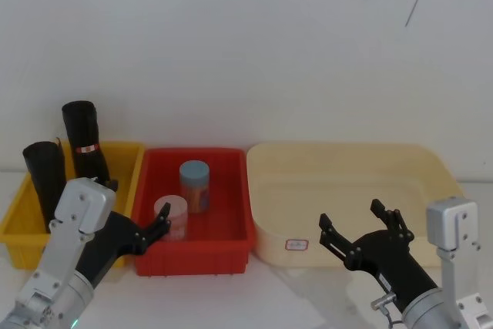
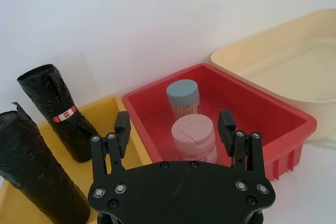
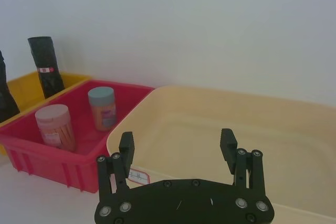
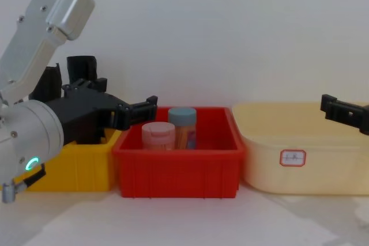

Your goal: Pick up the garbage bag with the one hand and transfer it to the other hand.

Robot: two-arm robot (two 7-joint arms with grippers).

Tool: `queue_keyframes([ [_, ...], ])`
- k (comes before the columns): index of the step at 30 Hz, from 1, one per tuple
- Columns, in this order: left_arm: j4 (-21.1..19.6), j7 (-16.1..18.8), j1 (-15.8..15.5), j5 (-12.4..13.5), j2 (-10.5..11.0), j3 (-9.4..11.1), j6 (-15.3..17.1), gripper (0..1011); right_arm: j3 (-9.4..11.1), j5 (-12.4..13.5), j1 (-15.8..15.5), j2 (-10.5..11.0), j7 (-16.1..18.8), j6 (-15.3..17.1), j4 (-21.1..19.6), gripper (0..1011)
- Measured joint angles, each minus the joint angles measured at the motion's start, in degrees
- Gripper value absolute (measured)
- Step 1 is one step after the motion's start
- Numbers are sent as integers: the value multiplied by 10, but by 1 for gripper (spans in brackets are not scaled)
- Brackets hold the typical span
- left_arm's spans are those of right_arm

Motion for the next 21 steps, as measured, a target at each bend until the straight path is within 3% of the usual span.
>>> queue_keyframes([
  [21,0,0,0,0,0,0,0,1002,0,0,0,0,0,0,0,999],
])
